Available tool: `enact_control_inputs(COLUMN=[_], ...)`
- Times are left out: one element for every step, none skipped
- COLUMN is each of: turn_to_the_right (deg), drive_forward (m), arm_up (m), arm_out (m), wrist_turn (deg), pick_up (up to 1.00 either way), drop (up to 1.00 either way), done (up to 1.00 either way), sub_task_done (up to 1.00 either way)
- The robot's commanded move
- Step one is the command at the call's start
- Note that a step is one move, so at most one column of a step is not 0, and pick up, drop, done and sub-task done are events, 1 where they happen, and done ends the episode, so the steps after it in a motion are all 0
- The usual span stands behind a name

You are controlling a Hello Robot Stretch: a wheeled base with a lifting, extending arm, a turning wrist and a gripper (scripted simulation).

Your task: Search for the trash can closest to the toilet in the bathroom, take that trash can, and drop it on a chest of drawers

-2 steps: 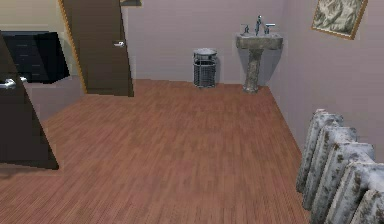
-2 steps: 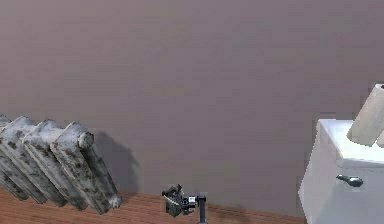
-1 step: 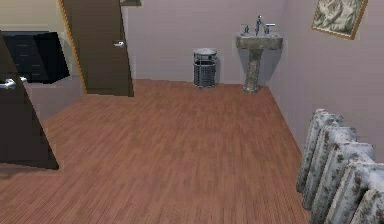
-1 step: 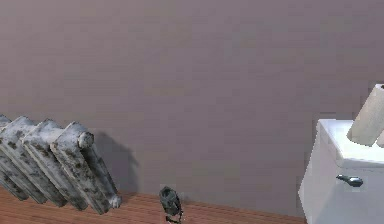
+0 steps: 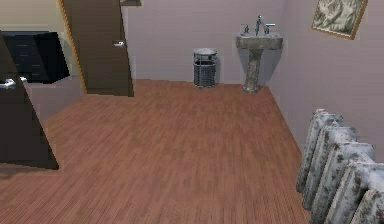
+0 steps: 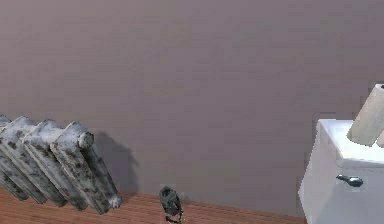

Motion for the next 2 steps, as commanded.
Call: enact_control_inputs(turn_to_the_right=[0.0,0.0], drive_forward=[0.00,0.00], arm_up=[0.10,0.50], arm_out=[0.00,0.00], wrist_turn=[0.0,0.0], pick_up=[0.00,0.00], drop=[0.00,0.00], done=[0.00,0.00], sub_task_done=[0.00,0.00])
